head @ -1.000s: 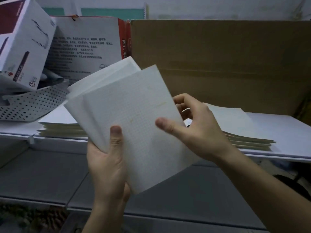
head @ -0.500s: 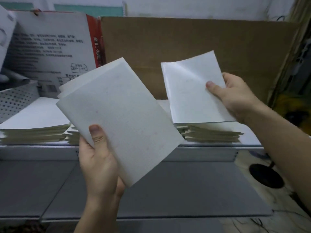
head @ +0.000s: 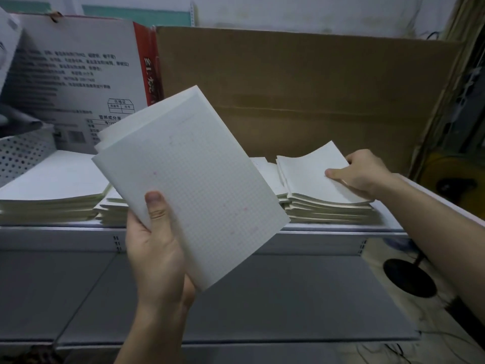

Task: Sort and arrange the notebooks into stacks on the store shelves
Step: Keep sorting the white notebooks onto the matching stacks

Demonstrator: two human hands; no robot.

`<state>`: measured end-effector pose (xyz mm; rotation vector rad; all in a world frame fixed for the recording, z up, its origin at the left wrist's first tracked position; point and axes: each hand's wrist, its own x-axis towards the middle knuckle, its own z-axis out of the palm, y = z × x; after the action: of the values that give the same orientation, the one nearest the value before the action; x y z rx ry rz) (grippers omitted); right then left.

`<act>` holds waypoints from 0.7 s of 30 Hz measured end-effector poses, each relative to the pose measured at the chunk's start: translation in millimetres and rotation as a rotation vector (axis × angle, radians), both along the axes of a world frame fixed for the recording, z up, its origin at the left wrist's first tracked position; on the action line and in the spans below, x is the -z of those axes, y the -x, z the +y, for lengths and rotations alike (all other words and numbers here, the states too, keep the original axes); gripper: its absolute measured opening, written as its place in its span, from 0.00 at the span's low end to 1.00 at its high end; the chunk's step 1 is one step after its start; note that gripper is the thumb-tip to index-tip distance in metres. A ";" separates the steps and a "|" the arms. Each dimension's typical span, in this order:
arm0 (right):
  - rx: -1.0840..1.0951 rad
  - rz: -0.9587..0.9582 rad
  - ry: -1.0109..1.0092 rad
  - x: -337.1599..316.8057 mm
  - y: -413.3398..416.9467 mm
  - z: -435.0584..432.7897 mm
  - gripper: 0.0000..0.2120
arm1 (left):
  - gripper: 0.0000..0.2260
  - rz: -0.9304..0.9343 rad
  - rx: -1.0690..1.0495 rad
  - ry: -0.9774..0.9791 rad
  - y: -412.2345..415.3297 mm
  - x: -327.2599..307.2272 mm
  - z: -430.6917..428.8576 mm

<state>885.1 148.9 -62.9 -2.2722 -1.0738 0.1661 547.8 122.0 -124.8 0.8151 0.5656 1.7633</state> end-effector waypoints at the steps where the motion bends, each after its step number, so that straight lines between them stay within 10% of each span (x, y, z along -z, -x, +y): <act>1: 0.002 -0.034 0.034 0.2 -0.8 0.6 0.19 | 0.09 0.010 0.016 -0.005 -0.5 1.6 0.4; 5: 0.074 -0.316 0.133 5.3 6.6 -3.4 0.28 | 0.09 0.029 0.022 0.024 2.3 0.7 -0.3; 8: -0.071 -0.408 -0.155 1.3 37.3 -12.2 0.22 | 0.09 0.051 0.030 0.039 5.8 -1.7 -0.2; 14: -0.728 0.070 -0.513 -23.7 158.8 -33.4 0.12 | 0.11 0.080 0.039 0.028 21.9 -1.4 3.6; 21: -0.799 0.089 -0.500 -18.9 239.7 -12.3 0.24 | 0.16 0.097 -0.063 0.014 75.0 -7.6 15.9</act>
<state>645.4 136.6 -43.9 -1.3013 -1.6978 0.2769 472.8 138.0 -117.1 0.8852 0.6737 1.7827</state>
